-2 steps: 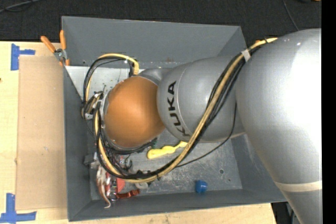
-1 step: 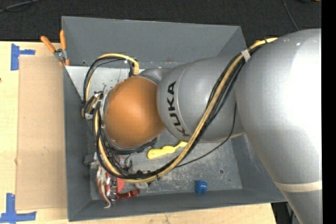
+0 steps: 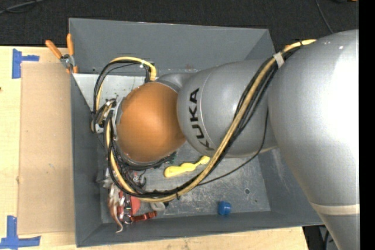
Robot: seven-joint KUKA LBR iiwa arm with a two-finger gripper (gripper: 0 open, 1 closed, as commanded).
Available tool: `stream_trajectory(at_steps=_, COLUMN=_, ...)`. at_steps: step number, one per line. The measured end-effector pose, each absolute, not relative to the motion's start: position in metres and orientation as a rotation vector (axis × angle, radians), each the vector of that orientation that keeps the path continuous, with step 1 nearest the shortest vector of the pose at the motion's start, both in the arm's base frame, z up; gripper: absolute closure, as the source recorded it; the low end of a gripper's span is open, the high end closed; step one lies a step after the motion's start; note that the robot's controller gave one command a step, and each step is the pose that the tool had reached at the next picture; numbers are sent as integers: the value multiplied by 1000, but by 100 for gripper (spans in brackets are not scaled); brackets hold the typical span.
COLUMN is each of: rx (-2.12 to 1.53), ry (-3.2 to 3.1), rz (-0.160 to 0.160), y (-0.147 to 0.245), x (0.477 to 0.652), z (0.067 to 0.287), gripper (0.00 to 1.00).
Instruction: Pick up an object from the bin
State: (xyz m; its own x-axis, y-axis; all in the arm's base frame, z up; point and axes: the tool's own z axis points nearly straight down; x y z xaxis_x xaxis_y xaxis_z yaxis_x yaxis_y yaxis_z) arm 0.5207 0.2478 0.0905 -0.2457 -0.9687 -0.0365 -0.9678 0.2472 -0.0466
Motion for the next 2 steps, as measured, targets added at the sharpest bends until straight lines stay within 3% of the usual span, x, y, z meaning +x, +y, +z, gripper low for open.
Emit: stream_trajectory(at_steps=2, rx=-1888, ry=2444, rz=-18, y=248, x=519, z=114, gripper=100)
